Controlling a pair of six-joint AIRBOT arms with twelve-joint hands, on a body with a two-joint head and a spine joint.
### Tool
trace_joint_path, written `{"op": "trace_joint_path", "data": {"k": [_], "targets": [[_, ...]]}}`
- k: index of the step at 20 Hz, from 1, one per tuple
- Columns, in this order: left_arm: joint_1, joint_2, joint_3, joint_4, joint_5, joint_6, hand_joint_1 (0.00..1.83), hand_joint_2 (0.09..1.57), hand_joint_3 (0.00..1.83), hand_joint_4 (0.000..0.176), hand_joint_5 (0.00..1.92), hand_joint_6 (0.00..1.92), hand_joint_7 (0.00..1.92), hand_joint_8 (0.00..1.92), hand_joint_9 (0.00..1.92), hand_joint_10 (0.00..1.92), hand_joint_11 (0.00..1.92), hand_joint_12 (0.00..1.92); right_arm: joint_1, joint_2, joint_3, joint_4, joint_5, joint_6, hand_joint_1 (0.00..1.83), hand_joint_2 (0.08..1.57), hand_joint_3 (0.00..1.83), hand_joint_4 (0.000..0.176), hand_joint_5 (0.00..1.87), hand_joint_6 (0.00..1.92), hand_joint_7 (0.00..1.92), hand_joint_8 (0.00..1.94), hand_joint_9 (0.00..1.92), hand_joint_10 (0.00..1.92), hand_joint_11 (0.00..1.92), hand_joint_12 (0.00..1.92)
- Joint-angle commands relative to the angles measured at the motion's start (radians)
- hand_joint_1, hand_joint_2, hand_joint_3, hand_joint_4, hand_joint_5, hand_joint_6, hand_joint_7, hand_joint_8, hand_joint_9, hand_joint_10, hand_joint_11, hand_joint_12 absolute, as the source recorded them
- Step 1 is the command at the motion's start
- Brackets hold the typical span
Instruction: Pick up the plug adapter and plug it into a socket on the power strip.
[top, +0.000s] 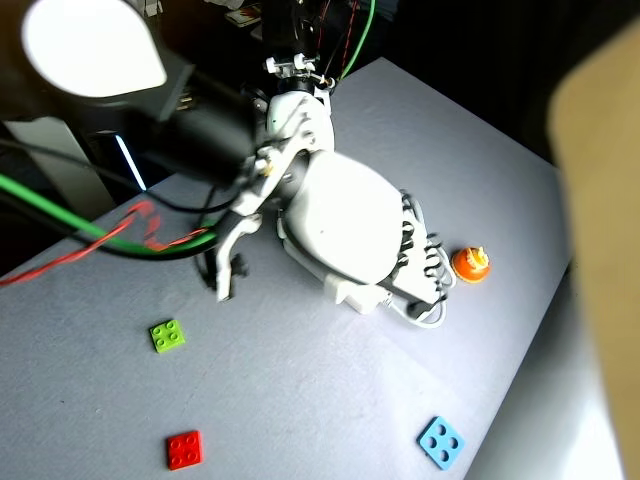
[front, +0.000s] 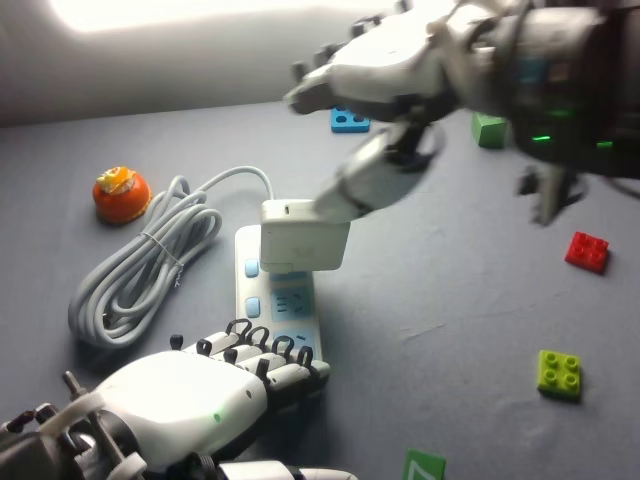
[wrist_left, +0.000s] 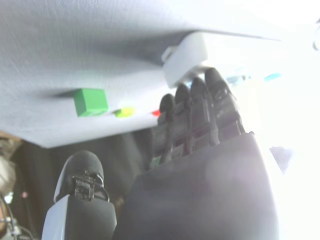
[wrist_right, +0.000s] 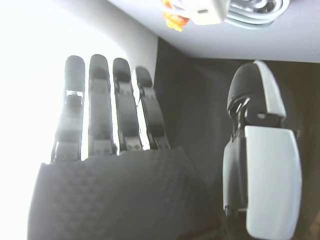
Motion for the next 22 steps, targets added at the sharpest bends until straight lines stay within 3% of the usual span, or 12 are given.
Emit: {"op": "trace_joint_path", "data": {"k": [1, 4, 11, 22], "targets": [[-0.006, 0.012, 0.02, -0.026, -0.041, -0.006, 0.0, 1.16, 0.0, 0.0, 0.17, 0.0, 0.16, 0.0, 0.15, 0.0, 0.0, 0.48, 0.004, 0.025, -0.019, -0.036, 0.093, -0.02, 0.51, 1.03, 0.0, 0.0, 0.28, 0.01, 0.32, 0.0, 0.35, 0.01, 0.03, 0.97], [-0.043, 0.023, 0.042, -0.027, -0.026, -0.007, 0.0, 1.16, 0.0, 0.0, 0.13, 0.0, 0.12, 0.0, 0.11, 0.0, 0.0, 0.37, -0.013, 0.094, -0.056, -0.033, 0.148, -0.059, 0.52, 1.04, 0.0, 0.0, 0.29, 0.0, 0.32, 0.0, 0.34, 0.0, 0.02, 0.97], [-0.1, 0.055, 0.084, -0.099, -0.018, 0.027, 0.0, 1.15, 0.0, 0.0, 0.18, 0.01, 0.18, 0.01, 0.16, 0.01, 0.0, 0.51, -0.093, 0.166, -0.071, -0.031, 0.263, -0.101, 0.55, 1.03, 0.0, 0.0, 0.32, 0.01, 0.33, 0.01, 0.35, 0.01, 0.04, 0.98], [-0.218, 0.091, 0.169, -0.099, 0.043, 0.079, 0.0, 1.15, 0.0, 0.0, 0.19, 0.01, 0.18, 0.01, 0.16, 0.01, 0.0, 0.47, -0.146, 0.19, -0.077, -0.031, 0.285, -0.124, 0.54, 1.04, 0.0, 0.0, 0.32, 0.01, 0.34, 0.01, 0.36, 0.01, 0.04, 1.0]]}}
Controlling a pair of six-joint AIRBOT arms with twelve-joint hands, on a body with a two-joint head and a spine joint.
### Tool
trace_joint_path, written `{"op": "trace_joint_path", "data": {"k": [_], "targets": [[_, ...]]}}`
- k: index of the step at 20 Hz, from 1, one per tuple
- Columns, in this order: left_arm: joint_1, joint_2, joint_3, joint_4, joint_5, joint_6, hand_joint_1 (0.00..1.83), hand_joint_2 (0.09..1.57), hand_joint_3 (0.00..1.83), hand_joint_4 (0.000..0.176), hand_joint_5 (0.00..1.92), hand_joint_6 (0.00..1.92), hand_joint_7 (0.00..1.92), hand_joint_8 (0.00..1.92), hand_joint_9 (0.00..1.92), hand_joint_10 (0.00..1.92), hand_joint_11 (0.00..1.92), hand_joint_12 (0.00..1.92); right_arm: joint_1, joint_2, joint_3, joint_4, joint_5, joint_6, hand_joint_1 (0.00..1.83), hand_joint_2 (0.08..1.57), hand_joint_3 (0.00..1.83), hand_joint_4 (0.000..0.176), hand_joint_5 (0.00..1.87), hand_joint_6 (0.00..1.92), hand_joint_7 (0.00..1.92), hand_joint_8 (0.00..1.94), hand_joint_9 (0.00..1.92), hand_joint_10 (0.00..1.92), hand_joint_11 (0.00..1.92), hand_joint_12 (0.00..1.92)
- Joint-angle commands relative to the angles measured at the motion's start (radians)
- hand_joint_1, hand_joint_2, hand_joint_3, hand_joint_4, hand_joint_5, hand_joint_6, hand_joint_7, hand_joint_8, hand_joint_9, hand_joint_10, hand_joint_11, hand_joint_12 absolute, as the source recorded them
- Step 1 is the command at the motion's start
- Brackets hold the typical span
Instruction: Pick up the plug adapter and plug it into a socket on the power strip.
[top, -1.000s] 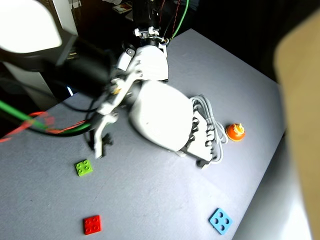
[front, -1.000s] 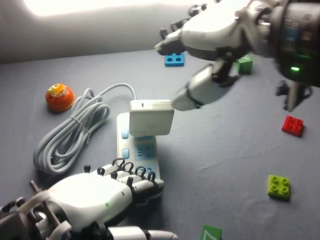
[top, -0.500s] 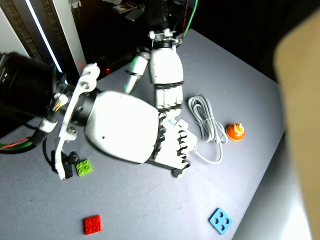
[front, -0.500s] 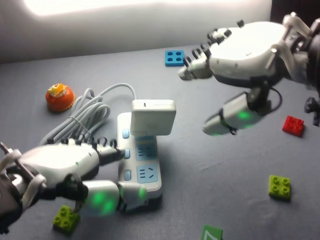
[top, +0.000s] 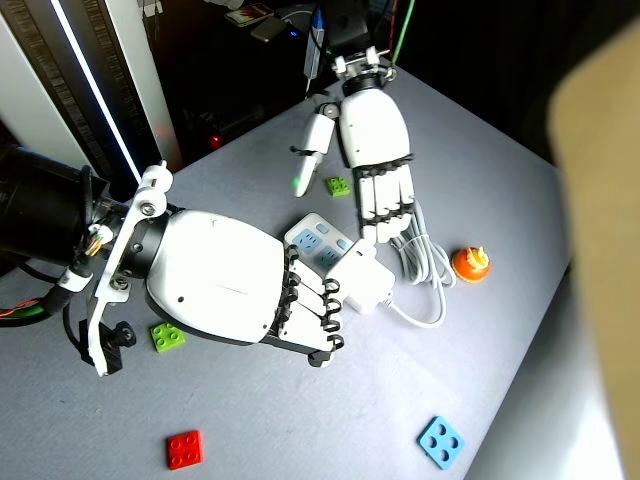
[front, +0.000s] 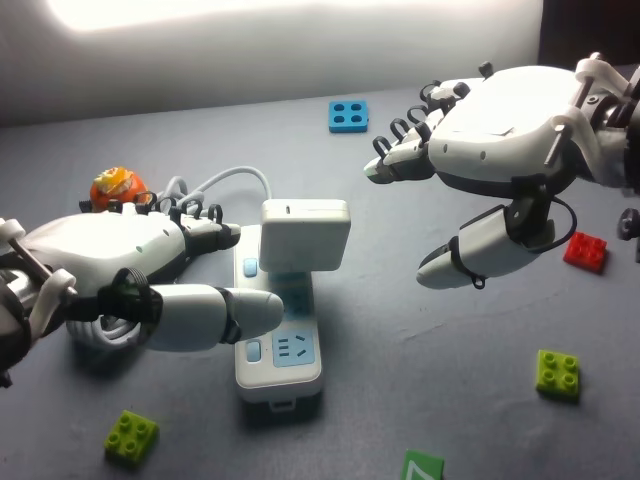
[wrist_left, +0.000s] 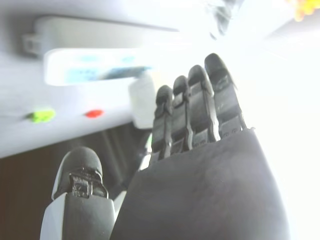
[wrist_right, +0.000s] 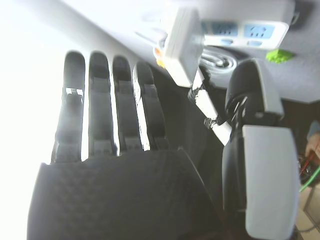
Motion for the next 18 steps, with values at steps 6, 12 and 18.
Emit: {"op": "trace_joint_path", "data": {"k": [6, 12, 18], "targets": [[-0.045, 0.018, 0.091, 0.159, 0.032, -0.045, 0.2, 1.22, 0.0, 0.0, 0.51, 0.01, 0.52, 0.01, 0.49, 0.02, 0.11, 0.85, -0.004, 0.011, -0.006, -0.016, 0.077, -0.005, 0.51, 1.08, 0.0, 0.0, 0.69, 0.03, 0.8, 0.04, 0.78, 0.12, 0.37, 1.22], [-0.049, 0.024, 0.186, 0.534, 0.114, -0.353, 0.4, 1.28, 0.0, 0.0, 0.74, 0.95, 0.94, 0.57, 0.8, 1.1, 0.65, 1.42, -0.006, 0.011, -0.009, -0.016, 0.077, 0.008, 0.51, 1.15, 0.0, 0.0, 0.69, 1.4, 0.8, 1.51, 0.81, 1.61, 0.8, 1.76], [-0.06, 0.026, 0.29, 1.224, 0.065, -0.953, 0.42, 1.37, 0.01, 0.0, 1.11, 1.92, 1.14, 1.92, 1.19, 1.92, 1.25, 1.92, -0.007, 0.015, -0.025, -0.016, 0.073, 0.024, 0.47, 1.31, 0.01, 0.0, 1.11, 1.92, 1.21, 1.94, 1.35, 1.92, 1.5, 1.92]]}}
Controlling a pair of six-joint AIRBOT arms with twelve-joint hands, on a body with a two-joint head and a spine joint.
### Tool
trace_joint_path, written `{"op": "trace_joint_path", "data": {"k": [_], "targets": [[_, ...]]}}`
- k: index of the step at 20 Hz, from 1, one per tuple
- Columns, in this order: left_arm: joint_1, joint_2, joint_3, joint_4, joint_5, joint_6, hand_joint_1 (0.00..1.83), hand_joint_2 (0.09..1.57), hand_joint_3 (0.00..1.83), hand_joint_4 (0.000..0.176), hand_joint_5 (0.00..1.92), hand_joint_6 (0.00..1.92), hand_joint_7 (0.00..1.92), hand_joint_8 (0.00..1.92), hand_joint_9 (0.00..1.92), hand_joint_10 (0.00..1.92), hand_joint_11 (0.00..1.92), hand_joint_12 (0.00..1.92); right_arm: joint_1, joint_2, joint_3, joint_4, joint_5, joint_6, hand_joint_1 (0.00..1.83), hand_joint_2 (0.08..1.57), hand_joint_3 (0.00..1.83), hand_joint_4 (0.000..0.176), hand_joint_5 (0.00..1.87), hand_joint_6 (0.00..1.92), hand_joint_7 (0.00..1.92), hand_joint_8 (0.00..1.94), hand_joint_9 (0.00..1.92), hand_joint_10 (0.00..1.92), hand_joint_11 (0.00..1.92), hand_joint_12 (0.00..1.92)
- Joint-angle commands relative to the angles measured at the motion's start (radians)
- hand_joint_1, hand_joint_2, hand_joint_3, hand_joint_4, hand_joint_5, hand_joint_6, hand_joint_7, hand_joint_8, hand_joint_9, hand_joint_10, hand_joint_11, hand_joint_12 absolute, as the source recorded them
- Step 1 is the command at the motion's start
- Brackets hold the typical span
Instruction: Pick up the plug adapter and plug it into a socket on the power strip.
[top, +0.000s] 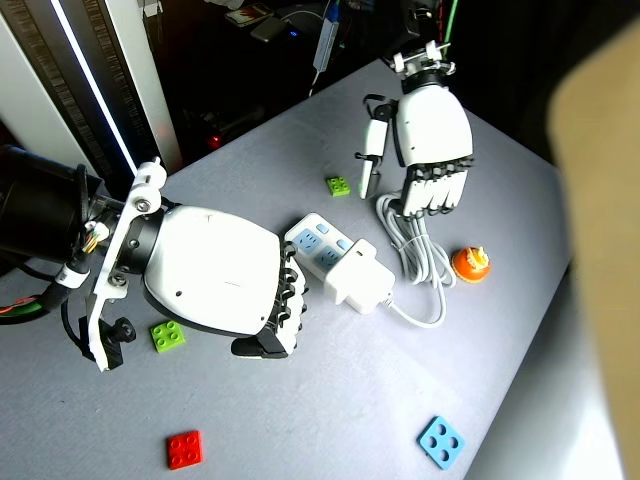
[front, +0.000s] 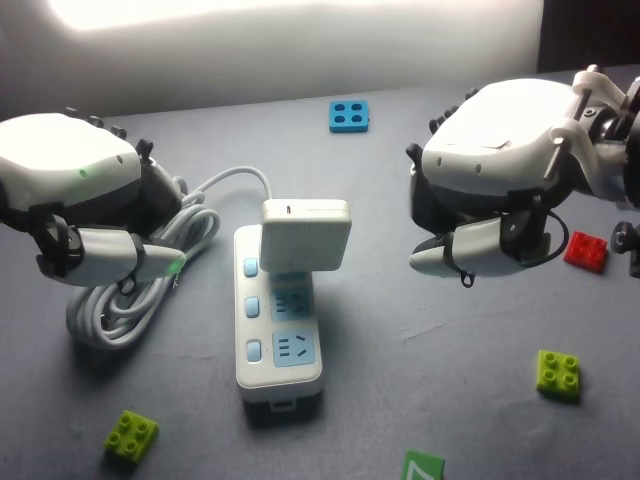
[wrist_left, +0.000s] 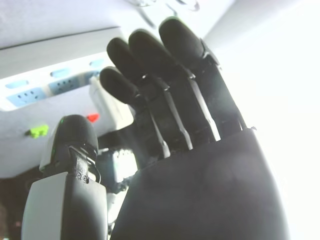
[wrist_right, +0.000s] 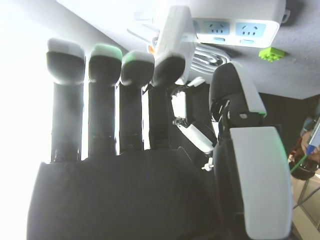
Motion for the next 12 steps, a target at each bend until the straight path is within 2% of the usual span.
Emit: {"op": "trace_joint_path", "data": {"k": [1, 4, 6, 7, 10, 12], "targets": [[-0.009, 0.012, 0.015, 0.071, -0.128, -0.064, 0.39, 1.38, 0.01, 0.0, 1.18, 1.92, 1.2, 1.92, 1.24, 1.92, 1.29, 1.92, 0.007, 0.008, -0.004, -0.015, 0.049, 0.002, 0.48, 1.33, 0.01, 0.0, 1.11, 1.92, 1.22, 1.94, 1.37, 1.92, 1.53, 1.92], [-0.014, 0.016, 0.052, 0.318, -0.199, -0.266, 0.37, 1.42, 0.01, 0.0, 1.25, 1.92, 1.32, 1.92, 1.36, 1.92, 1.42, 1.92, 0.004, 0.018, -0.005, -0.015, 0.081, 0.002, 0.5, 1.37, 0.01, 0.0, 1.15, 1.92, 1.28, 1.94, 1.43, 1.92, 1.61, 1.92], [-0.016, 0.02, 0.069, 0.417, -0.244, -0.356, 0.38, 1.42, 0.0, 0.0, 1.26, 1.92, 1.33, 1.92, 1.36, 1.92, 1.42, 1.92, 0.005, 0.027, -0.005, -0.015, 0.11, 0.002, 0.54, 1.36, 0.0, 0.0, 1.14, 1.92, 1.27, 1.94, 1.41, 1.92, 1.59, 1.92], [-0.015, 0.024, 0.071, 0.454, -0.254, -0.391, 0.38, 1.42, 0.0, 0.0, 1.26, 1.92, 1.33, 1.92, 1.36, 1.92, 1.42, 1.92, 0.006, 0.031, -0.005, -0.015, 0.116, 0.002, 0.52, 1.37, 0.01, 0.0, 1.14, 1.92, 1.27, 1.94, 1.4, 1.92, 1.58, 1.92], [-0.019, 0.046, 0.049, 0.476, -0.262, -0.4, 0.39, 1.43, 0.0, 0.0, 1.26, 1.92, 1.34, 1.92, 1.37, 1.92, 1.44, 1.92, 0.004, 0.045, -0.007, -0.015, 0.117, 0.002, 0.52, 1.37, 0.0, 0.0, 1.15, 1.92, 1.26, 1.94, 1.39, 1.92, 1.55, 1.92], [-0.022, 0.044, 0.048, 0.544, -0.262, -0.443, 0.39, 1.43, 0.0, 0.0, 1.23, 1.92, 1.31, 1.92, 1.33, 1.92, 1.42, 1.92, 0.002, 0.059, -0.01, -0.015, 0.129, 0.003, 0.54, 1.38, 0.0, 0.0, 1.13, 1.92, 1.24, 1.94, 1.37, 1.92, 1.54, 1.92]]}}
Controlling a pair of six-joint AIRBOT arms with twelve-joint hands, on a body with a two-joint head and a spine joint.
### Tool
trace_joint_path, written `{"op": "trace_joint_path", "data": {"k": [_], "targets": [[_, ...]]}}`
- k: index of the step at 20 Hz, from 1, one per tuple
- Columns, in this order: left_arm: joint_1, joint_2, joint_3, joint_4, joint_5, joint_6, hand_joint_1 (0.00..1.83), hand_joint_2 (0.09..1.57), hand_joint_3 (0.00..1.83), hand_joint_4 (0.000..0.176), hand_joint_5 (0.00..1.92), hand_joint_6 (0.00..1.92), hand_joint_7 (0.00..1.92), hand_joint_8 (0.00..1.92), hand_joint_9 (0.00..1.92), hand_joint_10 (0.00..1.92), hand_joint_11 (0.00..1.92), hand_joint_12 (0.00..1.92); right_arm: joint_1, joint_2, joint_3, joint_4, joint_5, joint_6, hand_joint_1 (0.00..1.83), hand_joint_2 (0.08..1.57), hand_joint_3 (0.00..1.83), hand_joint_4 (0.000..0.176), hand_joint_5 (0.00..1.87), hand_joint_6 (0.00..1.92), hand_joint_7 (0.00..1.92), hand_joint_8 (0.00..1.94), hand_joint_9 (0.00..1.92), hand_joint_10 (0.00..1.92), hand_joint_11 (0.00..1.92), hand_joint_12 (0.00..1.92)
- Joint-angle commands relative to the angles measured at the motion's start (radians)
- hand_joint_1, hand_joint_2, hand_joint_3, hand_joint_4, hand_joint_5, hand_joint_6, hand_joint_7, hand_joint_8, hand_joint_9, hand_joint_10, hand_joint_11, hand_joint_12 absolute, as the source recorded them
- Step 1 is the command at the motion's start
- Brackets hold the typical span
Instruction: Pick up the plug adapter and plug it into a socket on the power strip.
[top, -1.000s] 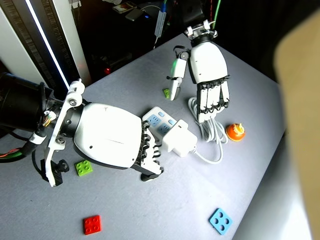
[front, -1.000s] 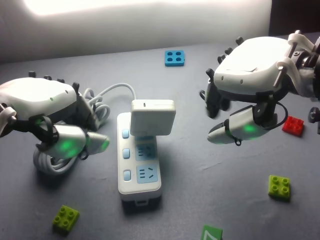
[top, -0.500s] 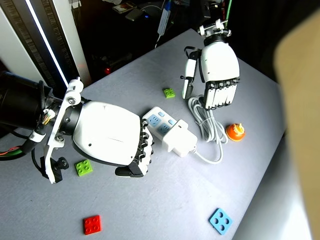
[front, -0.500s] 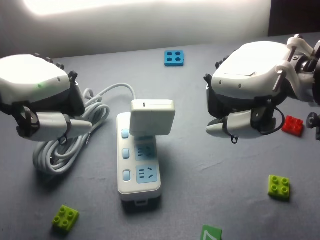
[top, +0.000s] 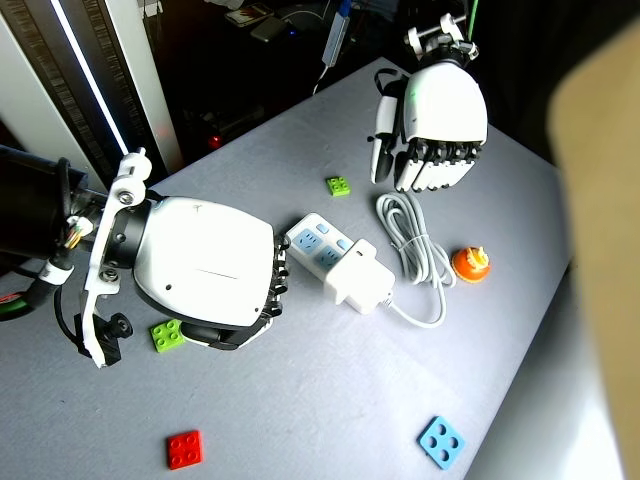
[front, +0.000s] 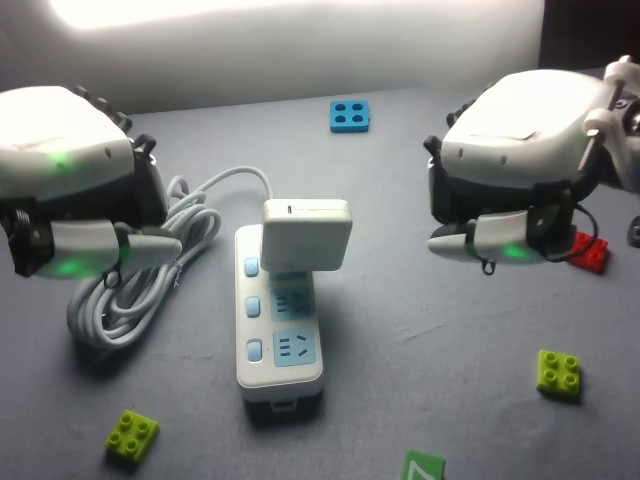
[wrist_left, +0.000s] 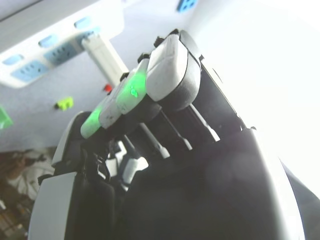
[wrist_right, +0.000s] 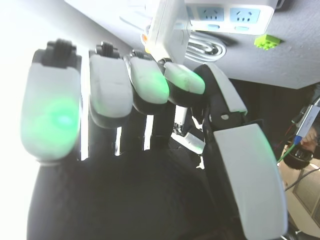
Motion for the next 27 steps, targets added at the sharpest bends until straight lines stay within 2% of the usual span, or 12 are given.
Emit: {"op": "trace_joint_path", "data": {"k": [1, 5, 8, 10, 13, 17, 21, 23, 27], "targets": [[-0.011, 0.01, -0.002, -0.015, -0.071, -0.006, 0.39, 1.43, 0.0, 0.0, 1.23, 1.92, 1.31, 1.92, 1.33, 1.92, 1.42, 1.92, 0.005, 0.012, -0.005, -0.008, 0.067, 0.0, 0.54, 1.38, 0.0, 0.0, 1.12, 1.92, 1.22, 1.94, 1.36, 1.92, 1.53, 1.92], [-0.006, 0.009, -0.014, -0.083, -0.007, 0.034, 0.39, 1.44, 0.0, 0.0, 1.21, 1.92, 1.29, 1.92, 1.32, 1.92, 1.4, 1.92, 0.003, 0.039, -0.006, -0.008, 0.122, -0.003, 0.55, 1.38, 0.0, 0.0, 1.11, 1.92, 1.22, 1.94, 1.35, 1.92, 1.53, 1.92], [-0.016, 0.018, -0.028, -0.185, 0.062, 0.101, 0.4, 1.45, 0.0, 0.0, 1.21, 1.92, 1.28, 1.92, 1.31, 1.92, 1.41, 1.92, -0.006, 0.06, -0.006, -0.008, 0.177, -0.015, 0.56, 1.39, 0.0, 0.0, 1.11, 1.92, 1.21, 1.94, 1.34, 1.92, 1.5, 1.92], [-0.018, 0.02, -0.035, -0.216, 0.102, 0.107, 0.4, 1.45, 0.0, 0.0, 1.2, 1.92, 1.27, 1.92, 1.3, 1.92, 1.4, 1.92, -0.01, 0.074, -0.006, -0.008, 0.209, -0.02, 0.6, 1.38, 0.0, 0.0, 1.1, 1.92, 1.21, 1.94, 1.33, 1.92, 1.5, 1.92], [-0.006, 0.023, -0.038, -0.226, 0.144, 0.109, 0.41, 1.44, 0.0, 0.0, 1.19, 1.92, 1.26, 1.92, 1.29, 1.92, 1.38, 1.92, -0.022, 0.09, -0.006, -0.008, 0.253, -0.026, 0.57, 1.39, 0.0, 0.0, 1.12, 1.92, 1.22, 1.94, 1.33, 1.92, 1.5, 1.92], [-0.001, 0.022, -0.045, -0.227, 0.141, 0.119, 0.41, 1.43, 0.0, 0.0, 1.19, 1.92, 1.26, 1.92, 1.3, 1.92, 1.38, 1.92, -0.021, 0.099, -0.006, -0.008, 0.249, -0.032, 0.64, 1.37, 0.0, 0.0, 1.09, 1.92, 1.21, 1.94, 1.33, 1.92, 1.48, 1.92], [-0.003, 0.022, -0.051, -0.24, 0.142, 0.132, 0.37, 1.45, 0.0, 0.0, 1.19, 1.92, 1.26, 1.92, 1.29, 1.92, 1.37, 1.92, -0.004, 0.104, -0.006, -0.008, 0.225, -0.066, 0.62, 1.37, 0.0, 0.0, 1.11, 1.92, 1.23, 1.94, 1.34, 1.92, 1.5, 1.92], [-0.004, 0.022, -0.052, -0.242, 0.142, 0.133, 0.4, 1.43, 0.0, 0.0, 1.2, 1.92, 1.27, 1.92, 1.3, 1.92, 1.38, 1.92, 0.011, 0.112, -0.006, -0.008, 0.226, -0.092, 0.62, 1.37, 0.0, 0.0, 1.11, 1.92, 1.23, 1.94, 1.34, 1.92, 1.5, 1.92], [-0.007, 0.025, -0.056, -0.25, 0.141, 0.139, 0.4, 1.43, 0.0, 0.0, 1.21, 1.92, 1.28, 1.92, 1.3, 1.92, 1.38, 1.92, 0.032, 0.129, -0.006, -0.008, 0.241, -0.234, 0.63, 1.37, 0.0, 0.0, 1.11, 1.92, 1.22, 1.94, 1.34, 1.92, 1.49, 1.92]]}}
